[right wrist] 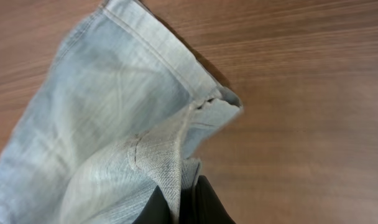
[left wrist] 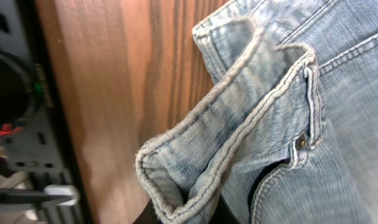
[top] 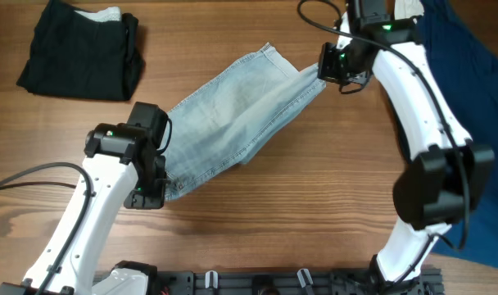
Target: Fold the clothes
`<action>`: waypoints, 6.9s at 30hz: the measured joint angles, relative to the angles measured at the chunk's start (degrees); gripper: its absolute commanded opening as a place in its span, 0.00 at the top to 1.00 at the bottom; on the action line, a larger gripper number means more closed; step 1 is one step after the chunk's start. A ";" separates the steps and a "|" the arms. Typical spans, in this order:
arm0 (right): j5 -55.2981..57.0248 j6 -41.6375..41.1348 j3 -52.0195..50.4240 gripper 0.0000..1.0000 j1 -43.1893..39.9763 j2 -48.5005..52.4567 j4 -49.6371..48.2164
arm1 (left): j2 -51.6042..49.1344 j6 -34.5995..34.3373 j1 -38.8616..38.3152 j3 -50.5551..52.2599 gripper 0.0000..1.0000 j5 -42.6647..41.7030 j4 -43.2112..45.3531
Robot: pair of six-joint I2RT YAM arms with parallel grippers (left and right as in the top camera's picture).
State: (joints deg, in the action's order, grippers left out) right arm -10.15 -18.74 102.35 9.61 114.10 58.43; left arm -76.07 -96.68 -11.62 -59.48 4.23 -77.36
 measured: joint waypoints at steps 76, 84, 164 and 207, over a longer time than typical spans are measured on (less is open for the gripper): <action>-2.49 14.60 6.99 0.02 6.43 12.35 -16.52 | -3.87 38.71 18.01 3.34 0.00 4.22 40.26; -1.25 5.11 6.75 0.10 -3.45 12.35 -1.73 | -3.87 41.13 18.01 3.34 0.00 3.13 40.28; -2.32 2.82 -2.73 0.96 -13.46 -3.37 -2.23 | -26.36 78.73 17.00 -16.26 0.96 -8.79 23.78; -25.14 -3.32 -4.35 0.96 -5.90 18.97 -9.51 | -37.59 65.81 -20.70 -33.42 0.96 -14.01 39.45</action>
State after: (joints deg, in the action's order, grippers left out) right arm -35.29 -22.06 98.00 3.70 133.08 48.93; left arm -113.67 -30.87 -32.32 -92.90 -9.78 -37.91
